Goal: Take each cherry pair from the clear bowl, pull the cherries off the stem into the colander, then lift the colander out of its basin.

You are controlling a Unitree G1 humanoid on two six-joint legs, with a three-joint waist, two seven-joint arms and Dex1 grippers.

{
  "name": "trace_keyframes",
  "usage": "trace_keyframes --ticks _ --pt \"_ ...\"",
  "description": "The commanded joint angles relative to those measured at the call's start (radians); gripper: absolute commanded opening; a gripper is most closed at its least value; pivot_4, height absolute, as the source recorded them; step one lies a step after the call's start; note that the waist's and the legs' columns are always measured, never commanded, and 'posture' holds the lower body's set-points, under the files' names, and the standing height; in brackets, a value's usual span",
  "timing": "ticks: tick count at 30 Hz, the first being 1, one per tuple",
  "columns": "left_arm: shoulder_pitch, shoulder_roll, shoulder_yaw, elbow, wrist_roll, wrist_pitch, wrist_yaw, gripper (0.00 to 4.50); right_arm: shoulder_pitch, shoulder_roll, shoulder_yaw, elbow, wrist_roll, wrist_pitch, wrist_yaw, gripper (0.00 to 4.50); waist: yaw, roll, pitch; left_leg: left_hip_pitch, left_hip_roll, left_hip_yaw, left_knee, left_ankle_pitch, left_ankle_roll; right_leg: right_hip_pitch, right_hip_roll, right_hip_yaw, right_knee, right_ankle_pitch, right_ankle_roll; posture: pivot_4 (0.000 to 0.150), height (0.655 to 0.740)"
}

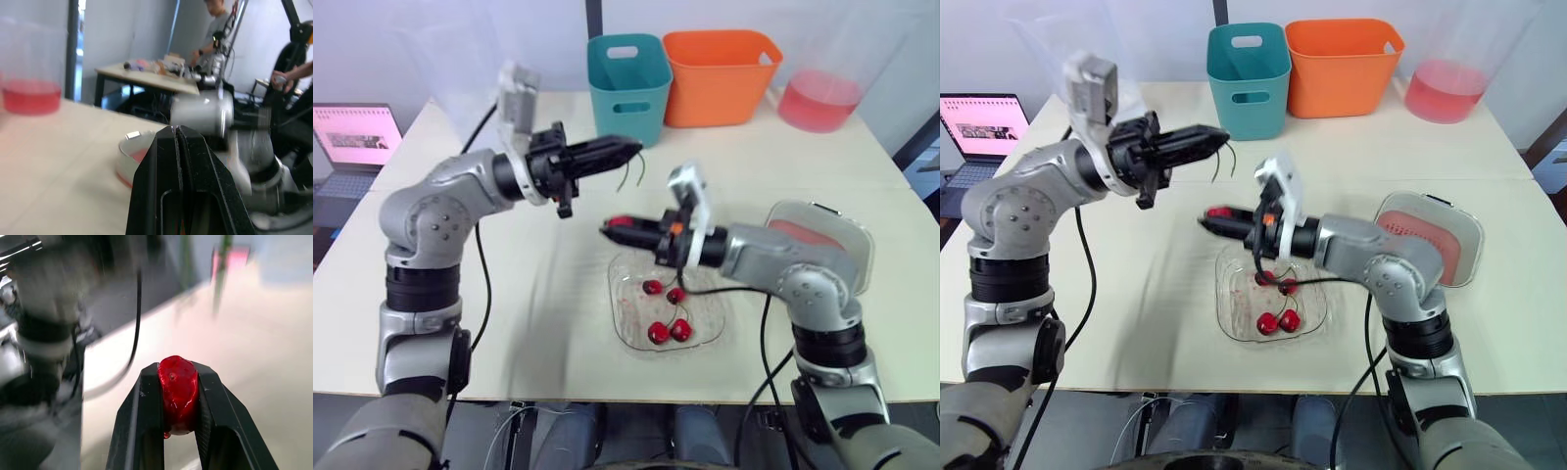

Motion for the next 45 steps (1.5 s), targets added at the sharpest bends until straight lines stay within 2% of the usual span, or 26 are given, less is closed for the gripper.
trace_keyframes --ticks 1,7,9,13,18,21,23,32,35,39,45 --pt "-0.016 0.002 0.027 -0.02 -0.018 -0.012 0.002 0.0 -0.016 -0.015 -0.002 -0.035 -0.015 -0.011 0.023 0.57 0.001 0.0 0.0 0.0 0.0 0.0 0.0 0.0 0.0 0.0 0.0 0.0 0.0 0.0 0.0 0.15 0.74" --pt "-0.005 0.001 0.019 -0.025 -0.01 -0.017 -0.004 0.0 -0.015 -0.022 -0.041 -0.049 0.001 -0.007 0.021 0.57 0.001 0.0 0.0 0.0 0.0 0.0 0.0 0.0 0.0 0.0 0.0 0.0 0.0 0.0 0.0 0.15 0.74" --pt "0.0 0.003 0.016 -0.026 -0.001 -0.025 -0.006 0.0 -0.014 -0.056 -0.096 -0.067 0.024 -0.001 0.022 0.57 0.002 0.0 0.0 0.0 0.0 0.0 0.0 0.0 0.0 0.001 0.0 0.0 0.0 0.0 0.0 0.15 0.74" --pt "0.031 0.017 0.005 -0.027 0.036 -0.051 -0.018 0.0 0.015 -0.22 -0.241 -0.082 0.017 -0.004 0.045 0.57 0.009 0.0 0.0 0.0 -0.001 0.0 0.001 0.0 0.001 0.002 0.0 0.0 -0.001 0.0 0.0 0.15 0.74" --pt "0.086 0.035 -0.021 -0.027 0.087 -0.091 -0.046 0.0 0.112 -0.484 -0.403 0.056 -0.117 -0.087 0.133 0.57 0.009 -0.001 0.0 0.0 -0.002 0.001 0.001 -0.003 0.005 0.002 0.0 -0.001 -0.002 0.0 0.0 0.15 0.74" --pt "0.101 0.037 -0.037 -0.013 0.111 -0.113 -0.064 0.0 0.198 -0.603 -0.417 0.149 -0.234 -0.173 0.194 0.57 0.007 -0.001 0.0 0.0 -0.002 0.001 0.0 -0.003 0.005 0.002 0.0 -0.001 -0.002 0.0 0.0 0.15 0.74" --pt "0.099 0.033 -0.046 0.004 0.126 -0.127 -0.075 0.0 0.223 -0.639 -0.41 0.204 -0.289 -0.22 0.216 0.57 0.003 -0.001 0.0 0.001 -0.002 0.003 0.0 -0.003 0.005 0.002 0.0 -0.001 -0.002 0.0 0.0 0.15 0.74" --pt "0.09 0.014 -0.067 0.03 0.161 -0.156 -0.089 0.0 0.237 -0.649 -0.334 0.339 -0.458 -0.328 0.244 0.57 0.007 0.0 0.0 0.001 0.0 0.003 0.0 -0.002 0.004 0.003 0.0 0.0 -0.002 0.0 0.0 0.15 0.74" --pt "0.097 0.019 -0.06 0.021 0.166 -0.153 -0.083 0.0 0.247 -0.651 -0.33 0.358 -0.483 -0.345 0.254 1.74 0.008 0.0 0.0 0.001 0.0 0.003 0.0 -0.002 0.004 0.003 -0.001 0.0 -0.002 0.0 0.0 0.15 0.74" --pt "0.104 0.027 -0.047 0.019 0.175 -0.147 -0.066 0.0 0.23 -0.644 -0.354 0.367 -0.483 -0.344 0.268 3.8 0.008 0.0 0.0 0.001 0.0 0.003 0.0 -0.002 0.004 0.003 -0.001 0.0 -0.002 0.0 0.0 0.15 0.74" --pt "0.105 0.051 -0.038 0.032 0.205 -0.092 0.036 0.0 0.121 -0.608 -0.384 0.274 -0.373 -0.263 0.288 3.8 0.0 0.0 0.0 0.002 0.0 0.003 0.0 -0.002 0.003 0.003 0.0 0.0 -0.002 0.0 0.0 0.15 0.74"
